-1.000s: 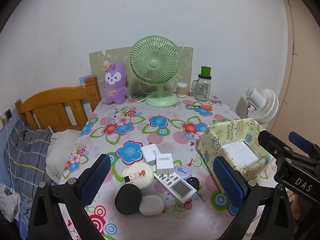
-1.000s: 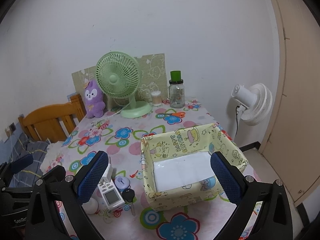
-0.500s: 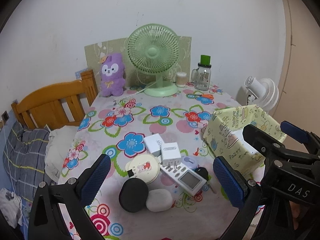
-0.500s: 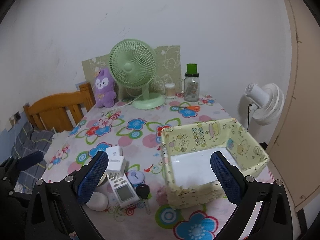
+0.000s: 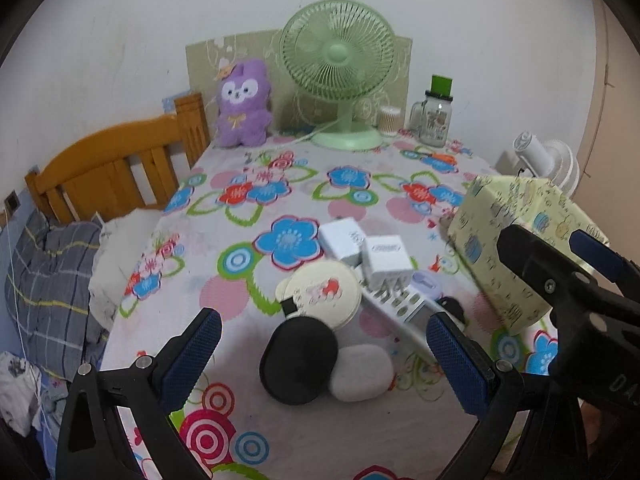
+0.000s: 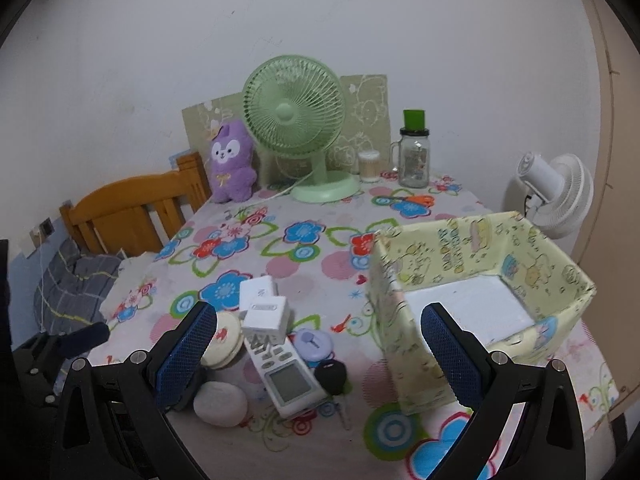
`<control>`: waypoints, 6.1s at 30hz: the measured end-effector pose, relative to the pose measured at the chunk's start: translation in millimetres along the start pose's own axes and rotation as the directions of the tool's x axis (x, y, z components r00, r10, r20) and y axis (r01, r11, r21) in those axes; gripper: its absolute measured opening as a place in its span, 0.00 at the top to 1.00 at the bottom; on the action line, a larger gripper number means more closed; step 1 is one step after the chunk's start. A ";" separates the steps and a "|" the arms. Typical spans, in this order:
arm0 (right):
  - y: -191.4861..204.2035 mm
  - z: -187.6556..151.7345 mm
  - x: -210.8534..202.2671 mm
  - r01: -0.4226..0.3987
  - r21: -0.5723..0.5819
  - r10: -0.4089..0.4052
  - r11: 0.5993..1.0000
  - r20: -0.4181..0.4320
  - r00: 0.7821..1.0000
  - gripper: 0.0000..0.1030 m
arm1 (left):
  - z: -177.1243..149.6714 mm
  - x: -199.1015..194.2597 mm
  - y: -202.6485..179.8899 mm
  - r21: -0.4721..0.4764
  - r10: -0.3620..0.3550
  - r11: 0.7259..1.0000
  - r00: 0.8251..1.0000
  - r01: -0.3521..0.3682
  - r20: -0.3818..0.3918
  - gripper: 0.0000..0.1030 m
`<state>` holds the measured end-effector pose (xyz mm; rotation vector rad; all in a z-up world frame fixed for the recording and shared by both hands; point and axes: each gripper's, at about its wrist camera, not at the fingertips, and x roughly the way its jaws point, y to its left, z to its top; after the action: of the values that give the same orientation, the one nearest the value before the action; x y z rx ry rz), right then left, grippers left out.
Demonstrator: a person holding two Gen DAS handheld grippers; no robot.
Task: Organize rigid objects
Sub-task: 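Move the right tool toward the white MINGYI charger while the left tool approaches the bunny compact, then close the right tool on the white charger while the left tool grips the cream bunny compact, then carry the charger with the right tool into the yellow basket while the left tool drops the compact there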
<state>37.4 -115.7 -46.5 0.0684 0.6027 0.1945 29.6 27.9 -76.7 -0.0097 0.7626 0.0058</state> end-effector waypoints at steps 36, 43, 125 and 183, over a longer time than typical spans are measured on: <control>29.9 -38.7 93.3 0.007 -0.070 -0.026 0.998 -0.272 0.962 0.17 | -14.6 72.4 14.4 0.056 -0.019 0.998 0.991 0.026 -0.132 0.00; 34.6 -35.3 107.2 0.006 -0.079 -0.029 0.997 -0.296 0.955 0.17 | -8.2 81.1 18.3 0.044 -0.045 0.998 0.987 0.052 -0.157 0.00; 1.0 19.8 16.0 0.003 -0.070 -0.013 0.998 -0.149 0.989 0.58 | 31.6 1.6 -29.7 0.033 -0.014 0.999 1.000 0.014 0.014 0.18; -158.3 45.4 9.8 0.186 0.055 -0.177 0.981 -0.140 0.974 0.58 | 77.5 30.6 -179.8 0.221 -0.122 0.968 0.992 0.117 0.009 0.18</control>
<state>96.8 -269.2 -33.7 0.0655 0.7465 0.0004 106.8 -151.0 -40.6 0.1550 0.7363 -0.1933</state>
